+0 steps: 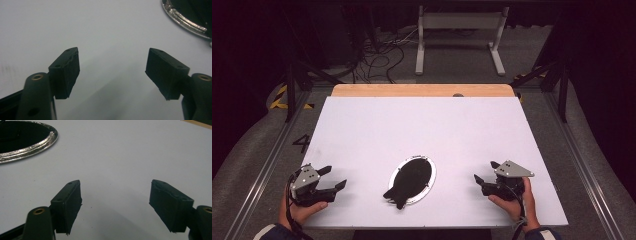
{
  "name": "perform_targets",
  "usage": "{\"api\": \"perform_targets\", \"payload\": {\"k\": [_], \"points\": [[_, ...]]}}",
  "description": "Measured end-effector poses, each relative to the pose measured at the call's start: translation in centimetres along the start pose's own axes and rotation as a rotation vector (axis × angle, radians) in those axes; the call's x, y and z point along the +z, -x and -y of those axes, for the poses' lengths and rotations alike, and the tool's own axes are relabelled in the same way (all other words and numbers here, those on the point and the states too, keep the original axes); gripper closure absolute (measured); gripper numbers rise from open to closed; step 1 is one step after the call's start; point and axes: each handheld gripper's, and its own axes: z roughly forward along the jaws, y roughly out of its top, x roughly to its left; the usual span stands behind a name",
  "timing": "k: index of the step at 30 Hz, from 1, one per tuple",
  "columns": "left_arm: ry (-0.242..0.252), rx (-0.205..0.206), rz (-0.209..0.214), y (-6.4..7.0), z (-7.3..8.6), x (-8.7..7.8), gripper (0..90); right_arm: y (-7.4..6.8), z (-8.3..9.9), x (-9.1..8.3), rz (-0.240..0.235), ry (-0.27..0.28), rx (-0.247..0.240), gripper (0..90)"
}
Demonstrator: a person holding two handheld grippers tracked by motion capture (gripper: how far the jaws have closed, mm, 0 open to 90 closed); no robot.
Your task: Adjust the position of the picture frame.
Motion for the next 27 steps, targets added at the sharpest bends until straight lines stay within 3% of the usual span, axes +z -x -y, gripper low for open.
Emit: {"api": "perform_targets", "payload": {"k": [9, 13, 16, 21, 27], "points": [[0.002, 0.041, 0.049, 1.1, -0.2, 0.2, 56.7, 0.4, -0.5, 0.8, -0.021, 0.006, 0.029, 35.8], [-0.045, 0.049, 0.064, 1.3, -0.3, 0.7, 69.9, 0.5, -1.0, 1.6, -0.044, 0.003, 0.037, 44.0], [-0.081, 0.058, 0.091, 1.7, -0.4, 1.1, 78.3, 0.0, -1.2, 2.2, -0.076, -0.014, 0.012, 52.3], [-0.120, 0.088, 0.137, 2.8, -0.8, 2.0, 83.5, -1.3, -1.6, 2.8, -0.130, -0.052, -0.036, 71.3], [-0.130, 0.110, 0.182, 3.3, -1.3, 2.8, 85.1, -2.9, -1.8, 3.3, -0.198, -0.077, -0.059, 80.4]]}}
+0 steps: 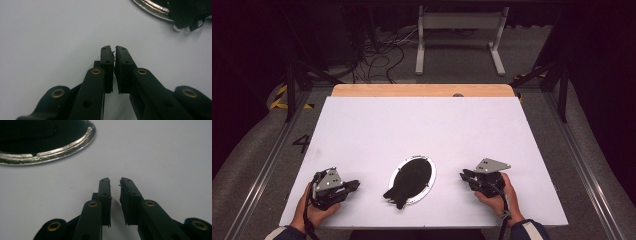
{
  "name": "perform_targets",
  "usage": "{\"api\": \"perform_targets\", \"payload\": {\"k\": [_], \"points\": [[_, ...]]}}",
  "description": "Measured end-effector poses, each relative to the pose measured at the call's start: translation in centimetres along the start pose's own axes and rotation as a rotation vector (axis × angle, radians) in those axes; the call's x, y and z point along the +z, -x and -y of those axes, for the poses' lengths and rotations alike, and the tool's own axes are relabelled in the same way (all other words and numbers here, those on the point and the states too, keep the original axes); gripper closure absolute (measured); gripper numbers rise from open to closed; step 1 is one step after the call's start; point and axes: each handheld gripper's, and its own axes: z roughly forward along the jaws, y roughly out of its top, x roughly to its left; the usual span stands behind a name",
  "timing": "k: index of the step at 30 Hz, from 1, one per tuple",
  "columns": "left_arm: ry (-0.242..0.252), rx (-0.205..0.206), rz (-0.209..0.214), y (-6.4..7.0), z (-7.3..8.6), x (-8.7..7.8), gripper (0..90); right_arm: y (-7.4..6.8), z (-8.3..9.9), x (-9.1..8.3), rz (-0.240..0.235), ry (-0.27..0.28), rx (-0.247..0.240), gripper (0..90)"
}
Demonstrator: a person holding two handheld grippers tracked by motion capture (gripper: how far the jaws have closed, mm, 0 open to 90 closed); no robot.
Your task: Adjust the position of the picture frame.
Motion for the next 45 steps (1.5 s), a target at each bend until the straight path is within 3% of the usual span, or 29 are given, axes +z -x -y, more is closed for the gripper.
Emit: {"api": "perform_targets", "payload": {"k": [1, 3, 10, 16, 20, 25, 27, 29, 33, 38, 42, 45], "points": [[0.000, 0.001, 0.007, 0.0, -0.1, 0.1, 86.4, -0.6, -0.1, 0.3, -0.028, -0.010, 0.010, 82.9], [-0.001, 0.001, 0.023, 0.1, -0.4, 0.5, 86.8, -1.0, -0.3, 0.5, -0.039, -0.014, 0.007, 83.8], [-0.047, 0.061, 0.072, 1.4, -1.7, 2.2, 89.4, -3.2, -1.2, 1.4, -0.070, -0.031, -0.056, 89.3], [-0.037, 0.099, 0.128, 2.5, -3.0, 3.8, 89.6, -4.5, -1.8, 2.0, -0.102, -0.025, -0.045, 90.0], [-0.030, 0.126, 0.143, 3.0, -3.4, 4.3, 89.8, -5.3, -2.0, 2.7, -0.125, -0.052, -0.039, 90.0], [-0.027, 0.118, 0.161, 3.2, -3.8, 4.7, 89.8, -5.5, -2.1, 2.8, -0.127, -0.053, -0.008, 90.0], [-0.032, 0.116, 0.169, 3.4, -4.0, 4.9, 89.9, -5.6, -2.1, 2.9, -0.131, -0.051, -0.010, 90.0], [-0.037, 0.140, 0.167, 3.6, -4.3, 5.1, 89.9, -5.7, -2.2, 3.0, -0.120, -0.052, -0.018, 90.0], [-0.028, 0.112, 0.178, 3.9, -4.4, 5.4, 89.8, -5.6, -2.2, 3.1, -0.125, -0.047, -0.009, 90.0], [-0.033, 0.131, 0.177, 4.6, -5.1, 5.9, 89.7, -5.6, -2.3, 3.3, -0.124, -0.047, -0.012, 90.0], [-0.034, 0.146, 0.188, 4.9, -5.7, 6.6, 89.6, -5.5, -2.5, 3.3, -0.093, -0.051, -0.019, 90.0], [-0.030, 0.136, 0.199, 5.0, -6.0, 6.9, 89.6, -5.0, -2.4, 3.3, -0.083, -0.046, 0.003, 90.0]]}}
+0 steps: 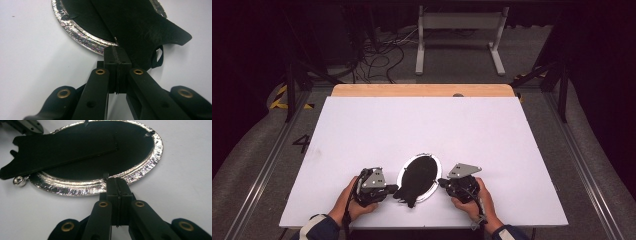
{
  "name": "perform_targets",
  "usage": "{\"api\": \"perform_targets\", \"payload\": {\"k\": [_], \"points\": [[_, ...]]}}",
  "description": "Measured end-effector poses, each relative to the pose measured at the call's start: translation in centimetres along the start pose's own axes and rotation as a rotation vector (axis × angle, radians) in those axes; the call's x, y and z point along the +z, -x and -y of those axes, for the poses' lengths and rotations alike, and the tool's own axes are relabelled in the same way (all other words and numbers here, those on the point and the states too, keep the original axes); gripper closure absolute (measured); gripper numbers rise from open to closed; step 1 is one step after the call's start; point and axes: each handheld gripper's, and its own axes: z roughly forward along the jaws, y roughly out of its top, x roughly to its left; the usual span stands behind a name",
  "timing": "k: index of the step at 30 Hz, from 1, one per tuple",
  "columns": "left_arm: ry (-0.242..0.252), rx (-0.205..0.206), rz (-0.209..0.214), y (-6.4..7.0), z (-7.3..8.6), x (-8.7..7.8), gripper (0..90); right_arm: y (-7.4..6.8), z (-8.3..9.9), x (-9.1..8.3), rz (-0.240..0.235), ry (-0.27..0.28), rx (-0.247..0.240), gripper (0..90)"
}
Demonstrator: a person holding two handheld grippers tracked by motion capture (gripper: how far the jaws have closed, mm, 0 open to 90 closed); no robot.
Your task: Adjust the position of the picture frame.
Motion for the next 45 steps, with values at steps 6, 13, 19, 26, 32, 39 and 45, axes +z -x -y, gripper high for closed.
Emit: {"api": "perform_targets", "payload": {"k": [6, 13, 19, 26, 32, 39, 45], "points": [[-0.003, 0.005, 0.006, 0.0, -0.9, 0.8, 89.5, 1.2, 0.1, -0.1, 0.033, 0.001, 0.032, 90.0], [-0.002, 0.015, 0.011, 0.2, -1.9, 1.8, 89.5, 2.6, -0.2, 0.0, 0.065, -0.004, 0.046, 90.0], [0.002, 0.031, -0.002, 0.5, -2.9, 2.8, 89.7, 3.9, -0.5, 0.0, 0.094, -0.014, 0.068, 90.0], [0.002, 0.031, 0.003, 0.4, -3.5, 3.5, 89.8, 5.0, -0.7, 0.2, 0.106, -0.014, 0.080, 90.0], [-0.022, 0.057, 0.010, 0.3, -4.1, 3.7, 89.9, 5.0, -0.8, 0.4, 0.148, -0.001, 0.082, 90.0], [-0.027, 0.090, -0.007, 0.4, -4.6, 4.2, 89.9, 4.6, -0.2, -0.4, 0.139, -0.002, 0.055, 89.5], [-0.015, 0.079, 0.026, 0.0, -5.0, 4.7, 89.9, 3.7, 0.8, -1.1, 0.118, 0.008, 0.065, 90.0]]}}
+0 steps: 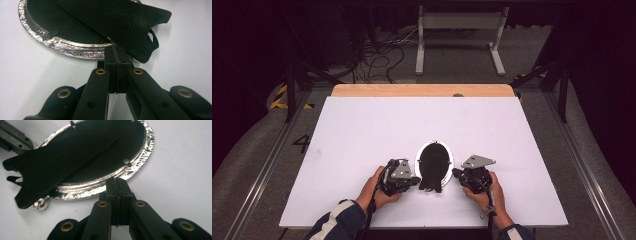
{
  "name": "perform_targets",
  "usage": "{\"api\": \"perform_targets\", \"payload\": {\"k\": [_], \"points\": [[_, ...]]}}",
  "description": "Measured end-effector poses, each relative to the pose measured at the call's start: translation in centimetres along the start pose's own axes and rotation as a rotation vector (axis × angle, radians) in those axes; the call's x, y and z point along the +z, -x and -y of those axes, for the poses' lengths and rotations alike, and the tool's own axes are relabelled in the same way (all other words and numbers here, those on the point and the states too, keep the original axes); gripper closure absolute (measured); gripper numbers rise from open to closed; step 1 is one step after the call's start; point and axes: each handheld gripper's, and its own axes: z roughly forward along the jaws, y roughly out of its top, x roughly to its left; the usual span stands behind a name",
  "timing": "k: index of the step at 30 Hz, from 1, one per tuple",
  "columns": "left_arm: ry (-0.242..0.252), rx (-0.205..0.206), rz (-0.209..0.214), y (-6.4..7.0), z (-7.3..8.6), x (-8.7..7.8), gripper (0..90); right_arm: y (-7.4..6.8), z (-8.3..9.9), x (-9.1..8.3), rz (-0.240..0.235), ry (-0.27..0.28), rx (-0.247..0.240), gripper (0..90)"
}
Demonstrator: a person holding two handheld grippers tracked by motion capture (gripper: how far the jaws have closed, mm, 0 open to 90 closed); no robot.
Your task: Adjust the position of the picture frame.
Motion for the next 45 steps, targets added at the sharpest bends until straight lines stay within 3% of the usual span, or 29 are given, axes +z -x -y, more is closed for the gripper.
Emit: {"api": "perform_targets", "payload": {"k": [10, 20, 31, 39, 45], "points": [[0.022, -0.022, 0.023, -0.1, -0.2, 0.5, 89.8, -0.1, 0.2, -0.1, 0.002, 0.002, 0.003, 90.0], [0.032, -0.035, 0.032, -0.1, -0.3, 0.7, 89.8, 0.7, -0.2, 0.4, 0.033, 0.007, 0.053, 90.0], [0.021, -0.025, 0.029, -0.2, -0.5, 0.7, 89.8, 1.5, -0.6, 0.8, 0.017, 0.008, 0.105, 90.0], [0.017, -0.014, 0.028, -0.3, -0.5, 0.7, 89.8, 1.8, -1.0, 1.3, 0.020, 0.010, 0.095, 90.0], [0.035, -0.038, 0.032, -0.3, -0.3, 0.5, 87.0, 1.9, -0.7, 1.1, 0.007, 0.022, 0.071, 87.9]]}}
